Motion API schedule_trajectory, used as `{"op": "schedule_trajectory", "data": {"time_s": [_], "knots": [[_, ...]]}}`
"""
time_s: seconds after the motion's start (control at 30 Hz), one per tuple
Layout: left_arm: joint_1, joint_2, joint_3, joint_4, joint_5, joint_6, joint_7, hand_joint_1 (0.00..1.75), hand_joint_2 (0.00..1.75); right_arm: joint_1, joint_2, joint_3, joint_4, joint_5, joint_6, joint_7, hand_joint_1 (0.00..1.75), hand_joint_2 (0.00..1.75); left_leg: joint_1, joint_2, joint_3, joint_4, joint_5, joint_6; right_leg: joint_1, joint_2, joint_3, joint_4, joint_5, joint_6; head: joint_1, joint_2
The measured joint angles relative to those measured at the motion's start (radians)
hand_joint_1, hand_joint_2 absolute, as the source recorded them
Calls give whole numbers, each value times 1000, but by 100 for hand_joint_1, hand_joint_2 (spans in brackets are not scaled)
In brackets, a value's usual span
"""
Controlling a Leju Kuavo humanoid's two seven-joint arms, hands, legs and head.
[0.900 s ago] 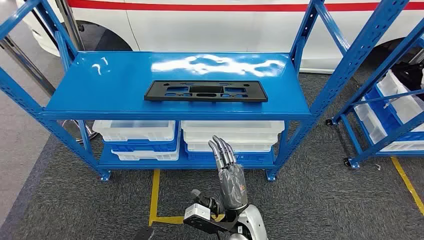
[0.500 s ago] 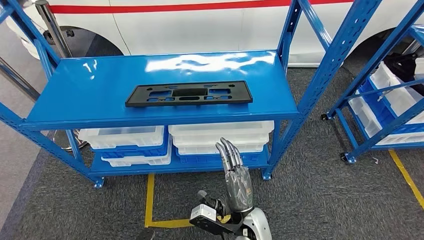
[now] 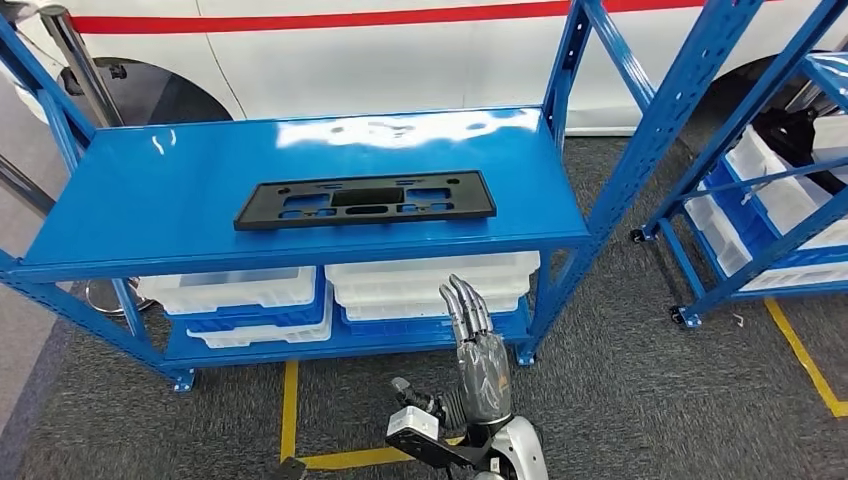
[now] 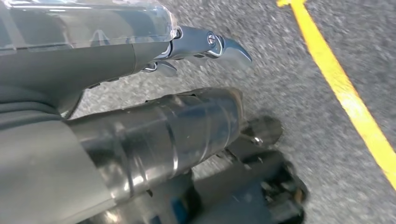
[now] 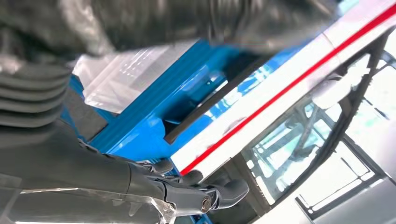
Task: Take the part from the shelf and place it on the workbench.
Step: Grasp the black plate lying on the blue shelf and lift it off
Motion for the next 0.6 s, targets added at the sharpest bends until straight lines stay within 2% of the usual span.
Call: {"op": "schedule_trajectory", "data": {"time_s": [0.07, 0.13, 0.17, 0.2, 0.23, 0.3, 0.33, 0.37, 0.43, 0.5, 0.53, 0.6], "knots": [[-1, 0, 0, 0, 1, 3, 0, 0, 0, 2, -4, -7, -2, 9, -1, 2, 0, 175, 6, 2, 10, -12, 2, 9, -1, -4, -26, 57, -35, 11, 2, 0], [-4, 0, 0, 0, 1, 4, 0, 0, 0, 5, -11, -15, -3, 13, -1, 3, 0, 175, 5, 2, 14, -13, -3, 16, -6, -7, -96, 183, -87, 21, 4, 0], [-3, 0, 0, 0, 2, 4, 1, 0, 0, 7, -15, -18, -3, 13, -1, 3, 0, 175, 5, 2, 15, -12, -5, 17, -9, -7, -130, 238, -100, 25, 4, 0], [-3, 0, 0, 0, 2, 4, 1, 0, 0, 10, -19, -21, -3, 13, 0, 4, 0, 175, 5, 2, 17, -11, -9, 17, -11, -7, -150, 263, -95, 28, 4, 0], [-2, 0, 0, 0, 2, 4, 2, 0, 0, 11, -22, -24, -3, 13, 0, 4, 0, 175, 5, 2, 21, -10, -12, 16, -13, -8, -150, 249, -70, 30, 4, 0], [-1, 0, 0, 1, 2, 3, 3, 0, 0, 11, -27, -29, -3, 15, 0, 5, 0, 175, 5, 2, 31, -8, -21, 11, -16, -13, -100, 128, 7, 28, 4, 0], [-1, 0, 0, 1, 2, 3, 3, 0, 0, 11, -29, -31, -3, 16, 1, 5, 0, 175, 3, 1, 34, -4, -25, 7, -14, -16, -72, 64, 34, 24, 4, 0], [-1, 0, 0, 2, 2, 3, 4, 0, 0, 11, -31, -33, -3, 18, 1, 5, 0, 175, 2, 1, 35, -3, -28, 2, -11, -18, -53, 20, 48, 20, 4, 0], [-2, 0, -1, 2, 2, 3, 5, 0, 0, 11, -35, -37, -3, 22, 2, 6, 0, 175, -1, 2, 35, -3, -31, -9, -5, -17, -44, -3, 47, 11, 3, 0], [-3, 0, -1, 2, 2, 3, 6, 0, 0, 12, -38, -40, -4, 25, 3, 6, 0, 175, 0, 3, 37, -1, -37, -19, -9, -15, -39, -10, 48, 0, 3, 0], [-4, 0, -1, 2, 2, 3, 7, 0, 0, 11, -39, -41, -4, 26, 4, 6, 0, 175, 1, 2, 32, 16, -49, -24, -11, -15, -34, -15, 49, -7, 3, 0], [-4, 0, -2, 2, 2, 3, 7, 0, 0, 10, -39, -43, -4, 27, 8, 6, 0, 175, 4, 1, -10, 111, -102, -30, -14, -17, -25, -22, 49, -18, 3, 0]]}}
